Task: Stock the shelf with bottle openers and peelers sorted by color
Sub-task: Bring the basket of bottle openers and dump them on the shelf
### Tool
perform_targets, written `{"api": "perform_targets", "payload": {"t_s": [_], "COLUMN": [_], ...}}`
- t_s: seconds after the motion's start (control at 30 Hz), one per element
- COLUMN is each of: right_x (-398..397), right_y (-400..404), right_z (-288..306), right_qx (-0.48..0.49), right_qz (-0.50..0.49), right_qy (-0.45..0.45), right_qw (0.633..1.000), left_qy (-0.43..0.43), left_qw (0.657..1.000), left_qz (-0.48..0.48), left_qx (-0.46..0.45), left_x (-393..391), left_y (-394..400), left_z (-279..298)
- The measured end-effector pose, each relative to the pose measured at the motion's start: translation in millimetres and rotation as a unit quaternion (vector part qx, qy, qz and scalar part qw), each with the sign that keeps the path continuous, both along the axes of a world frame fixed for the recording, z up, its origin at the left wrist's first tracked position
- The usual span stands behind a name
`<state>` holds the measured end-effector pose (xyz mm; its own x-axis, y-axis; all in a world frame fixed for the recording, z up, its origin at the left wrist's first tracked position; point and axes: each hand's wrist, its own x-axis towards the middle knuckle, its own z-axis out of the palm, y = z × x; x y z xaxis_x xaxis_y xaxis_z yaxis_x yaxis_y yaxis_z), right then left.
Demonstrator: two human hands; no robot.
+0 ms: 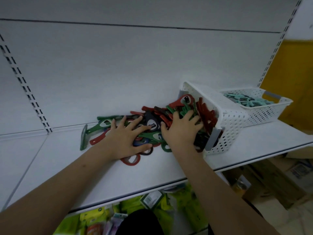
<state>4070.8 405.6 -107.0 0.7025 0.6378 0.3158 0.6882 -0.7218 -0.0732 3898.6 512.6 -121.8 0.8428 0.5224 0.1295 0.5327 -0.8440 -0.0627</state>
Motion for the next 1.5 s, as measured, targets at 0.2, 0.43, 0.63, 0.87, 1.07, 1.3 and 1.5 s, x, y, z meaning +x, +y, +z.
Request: {"api": "perform_targets", "payload": {"t_s": [0.2,0.43,0.63,0.87,1.07,1.3,1.5], "right_x": [-19.1,-31.1,-17.4,-10.2,5.6,45.6,52.1], "right_y": [5.1,8.0,7.8,-34.8,-118.4,-127.2,-124.0], "right_z": [-4.9,-8.7,14.8,55.3,71.8,1.1,-8.4], "right_qx": [0.035,0.075,0.147,0.271,0.513,0.467,0.487], "right_qz": [0.109,0.241,0.388,0.373,0.291,0.143,0.178], "right_qy": [-0.035,-0.023,0.219,0.322,-0.074,0.137,0.188], "right_qw": [0.993,0.967,0.883,0.827,0.804,0.862,0.834], "left_qy": [-0.016,-0.141,-0.307,-0.278,-0.167,0.030,0.038], "left_qw": [0.999,0.988,0.951,0.958,0.978,0.999,0.997], "left_qz": [0.050,0.054,0.035,-0.062,-0.115,-0.002,0.054], "left_qx": [-0.007,-0.007,-0.020,-0.023,0.058,0.020,0.033], "left_x": [-46.7,-56.5,-35.0,31.6,109.0,142.7,105.6], "left_y": [16.1,17.5,7.8,-21.5,-37.3,-49.3,-35.9], "left_z": [-0.7,4.0,15.7,22.9,34.6,26.5,34.5]}}
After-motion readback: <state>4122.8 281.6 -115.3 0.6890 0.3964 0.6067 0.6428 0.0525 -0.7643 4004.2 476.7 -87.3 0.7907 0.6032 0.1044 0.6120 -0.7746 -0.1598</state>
